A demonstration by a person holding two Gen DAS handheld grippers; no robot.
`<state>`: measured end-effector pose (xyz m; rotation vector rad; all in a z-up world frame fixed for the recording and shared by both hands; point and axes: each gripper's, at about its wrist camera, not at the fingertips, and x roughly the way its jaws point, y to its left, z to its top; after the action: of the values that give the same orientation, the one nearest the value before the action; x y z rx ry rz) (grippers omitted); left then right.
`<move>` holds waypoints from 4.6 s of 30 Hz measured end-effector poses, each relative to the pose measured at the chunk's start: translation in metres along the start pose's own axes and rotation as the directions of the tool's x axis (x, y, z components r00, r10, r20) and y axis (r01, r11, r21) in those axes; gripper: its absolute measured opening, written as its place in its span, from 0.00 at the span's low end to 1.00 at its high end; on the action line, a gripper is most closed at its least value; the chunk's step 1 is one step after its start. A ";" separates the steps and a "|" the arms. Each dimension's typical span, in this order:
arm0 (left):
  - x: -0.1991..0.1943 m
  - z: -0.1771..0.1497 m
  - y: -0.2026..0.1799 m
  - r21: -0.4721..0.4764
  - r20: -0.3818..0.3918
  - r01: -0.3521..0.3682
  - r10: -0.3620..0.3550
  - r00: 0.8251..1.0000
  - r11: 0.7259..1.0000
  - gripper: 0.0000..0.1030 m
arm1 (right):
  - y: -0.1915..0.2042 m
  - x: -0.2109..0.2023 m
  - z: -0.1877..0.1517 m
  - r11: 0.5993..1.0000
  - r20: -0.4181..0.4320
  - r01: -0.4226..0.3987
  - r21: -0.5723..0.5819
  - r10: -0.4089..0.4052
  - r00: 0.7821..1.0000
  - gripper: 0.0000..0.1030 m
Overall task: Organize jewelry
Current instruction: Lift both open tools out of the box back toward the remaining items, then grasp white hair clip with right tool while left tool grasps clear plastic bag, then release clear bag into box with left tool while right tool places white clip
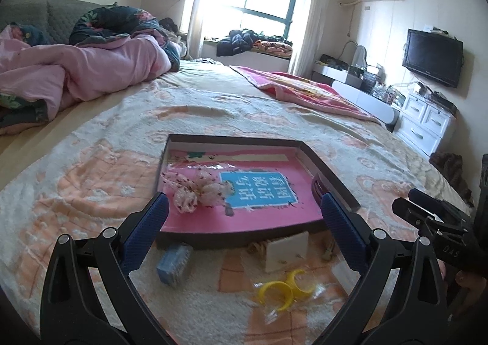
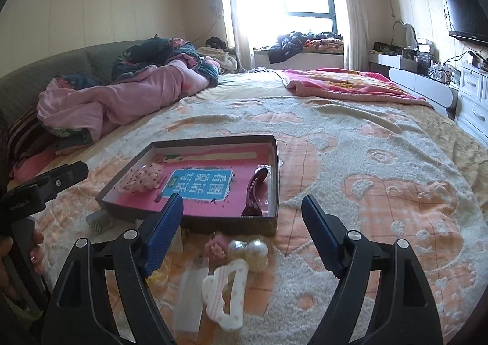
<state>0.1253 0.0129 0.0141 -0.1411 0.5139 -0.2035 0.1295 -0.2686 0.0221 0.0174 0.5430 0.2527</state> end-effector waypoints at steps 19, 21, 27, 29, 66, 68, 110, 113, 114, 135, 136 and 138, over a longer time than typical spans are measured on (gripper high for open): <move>0.006 -0.028 -0.026 0.053 -0.088 0.049 -0.044 0.995 0.997 0.89 | -0.006 -0.025 -0.030 1.000 -0.053 0.021 -0.011 -0.021 0.998 0.75; 0.009 -0.031 -0.028 0.058 -0.103 0.054 -0.048 0.994 0.997 0.89 | -0.006 -0.025 -0.033 1.000 -0.067 0.021 -0.017 -0.022 0.998 0.75; 0.022 -0.043 -0.034 0.073 -0.161 0.063 -0.051 0.986 0.995 0.89 | -0.004 -0.023 -0.048 0.999 -0.123 0.019 -0.039 -0.024 0.992 0.72; 0.024 -0.046 -0.035 0.077 -0.172 0.064 -0.049 0.984 0.995 0.89 | -0.002 -0.021 -0.055 0.998 -0.149 0.019 -0.053 -0.027 0.988 0.70; 0.095 -0.057 -0.043 0.008 -0.329 -0.074 0.073 0.941 0.997 0.79 | 0.008 0.019 -0.078 0.996 -0.245 -0.076 -0.048 0.062 0.967 0.31; 0.098 -0.057 -0.045 0.003 -0.331 -0.081 0.077 0.940 0.997 0.79 | 0.007 0.016 -0.076 0.996 -0.233 -0.081 -0.032 0.071 0.970 0.31; 0.041 -0.021 -0.006 -0.087 -0.201 0.017 -0.034 0.979 0.996 0.18 | 0.012 -0.012 -0.030 0.996 -0.040 -0.083 -0.041 0.081 0.996 0.30; 0.041 -0.017 -0.001 -0.094 -0.189 0.009 -0.027 0.982 0.996 0.18 | 0.019 -0.004 -0.021 0.994 -0.034 -0.091 -0.067 0.089 0.995 0.30; 0.041 -0.015 0.002 -0.096 -0.186 0.005 -0.023 0.982 0.995 0.18 | 0.021 -0.001 -0.019 0.993 -0.034 -0.094 -0.070 0.092 0.995 0.30; 0.063 0.014 0.026 -0.105 -0.174 -0.036 0.017 0.985 0.994 0.18 | 0.050 0.061 0.025 0.986 -0.044 -0.112 -0.119 0.108 0.993 0.29; 0.066 0.015 0.025 -0.099 -0.178 -0.035 0.017 0.984 0.994 0.18 | 0.050 0.064 0.028 0.987 -0.043 -0.105 -0.122 0.100 0.994 0.29; 0.071 0.018 0.023 -0.086 -0.188 -0.033 0.016 0.982 0.996 0.18 | 0.048 0.070 0.030 0.988 -0.046 -0.093 -0.123 0.088 0.995 0.29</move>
<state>0.1984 0.0201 -0.0085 -0.2034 0.7119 -0.1708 0.1916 -0.2036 0.0159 -0.0856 0.5668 0.3759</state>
